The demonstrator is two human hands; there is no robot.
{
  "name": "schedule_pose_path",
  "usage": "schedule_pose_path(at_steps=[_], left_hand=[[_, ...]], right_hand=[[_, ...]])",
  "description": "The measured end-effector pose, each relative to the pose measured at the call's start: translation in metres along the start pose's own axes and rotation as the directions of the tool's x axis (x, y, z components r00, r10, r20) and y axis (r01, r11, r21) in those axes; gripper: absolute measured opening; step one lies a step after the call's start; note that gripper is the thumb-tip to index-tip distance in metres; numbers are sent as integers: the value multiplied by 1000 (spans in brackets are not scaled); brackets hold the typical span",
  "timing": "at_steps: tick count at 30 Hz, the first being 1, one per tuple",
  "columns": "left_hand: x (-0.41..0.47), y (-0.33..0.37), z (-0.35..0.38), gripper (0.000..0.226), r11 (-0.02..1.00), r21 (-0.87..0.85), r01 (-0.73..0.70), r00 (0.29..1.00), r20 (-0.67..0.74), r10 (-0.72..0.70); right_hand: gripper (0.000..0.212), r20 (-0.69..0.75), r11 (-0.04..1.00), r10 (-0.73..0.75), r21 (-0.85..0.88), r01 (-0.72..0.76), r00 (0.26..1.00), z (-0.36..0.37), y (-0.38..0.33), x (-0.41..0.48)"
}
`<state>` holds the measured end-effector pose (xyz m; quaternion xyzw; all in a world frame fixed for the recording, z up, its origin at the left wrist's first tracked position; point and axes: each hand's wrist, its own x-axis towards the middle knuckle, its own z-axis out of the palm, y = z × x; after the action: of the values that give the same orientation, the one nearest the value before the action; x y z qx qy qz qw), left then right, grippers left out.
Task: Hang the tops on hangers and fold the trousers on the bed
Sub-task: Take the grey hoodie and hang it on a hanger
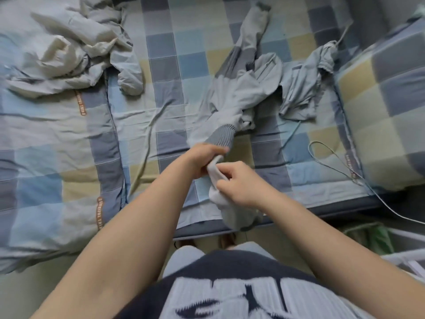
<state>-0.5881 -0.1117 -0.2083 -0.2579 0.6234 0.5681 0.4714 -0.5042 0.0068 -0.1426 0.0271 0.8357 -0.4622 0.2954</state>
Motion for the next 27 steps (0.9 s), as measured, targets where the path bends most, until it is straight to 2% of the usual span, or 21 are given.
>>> schedule_pose_path(at_steps=[2,4,5,7,8,10,12,14,16,19,21,23,25,27], left_hand=[[-12,-6,6,8,994,101,-34,995,-91,43],[-28,-15,7,16,985,168,-46,991,-119,66],[-37,-20,6,21,979,195,-60,988,-131,87],[-53,-31,0,26,975,198,-97,977,-167,131],[-61,-36,-4,23,978,173,-114,974,-176,145],[-79,-43,-12,12,975,152,-160,970,-158,183],[-97,-47,-18,31,962,179,-206,964,-131,231],[-113,-48,-21,47,939,226,-258,955,-87,284],[-128,-48,-23,48,909,293,-296,946,-44,322],[-144,-50,-30,54,876,355,-325,937,-7,350],[-152,-53,-38,64,871,336,-360,920,-25,390],[-153,-58,-49,66,869,283,-405,871,-169,461],[-149,-60,-63,62,854,272,-443,748,-413,519],[-145,-60,-76,51,823,332,-461,619,-544,566]], right_hand=[[32,58,998,-3,60,0,998,-2,0,-20],[15,71,973,15,228,-31,997,-6,11,-36],[10,43,945,53,322,-64,998,-8,19,-42],[18,-62,890,166,440,-122,984,-12,41,-46],[24,-136,904,200,408,-130,970,-14,54,-45],[51,-224,966,184,222,-134,957,-17,76,-36],[82,-218,990,142,28,-139,966,-17,86,-22],[99,-193,984,109,-115,-133,975,-12,86,-2],[92,-134,960,105,-244,-135,985,-2,80,16],[47,-73,921,120,-364,-139,990,9,70,33],[36,-46,918,90,-383,-101,995,12,64,33],[25,-46,925,60,-374,-73,997,9,58,31],[23,-89,921,7,-388,-41,996,1,51,29],[32,-117,927,-74,-375,25,990,-9,38,26]])
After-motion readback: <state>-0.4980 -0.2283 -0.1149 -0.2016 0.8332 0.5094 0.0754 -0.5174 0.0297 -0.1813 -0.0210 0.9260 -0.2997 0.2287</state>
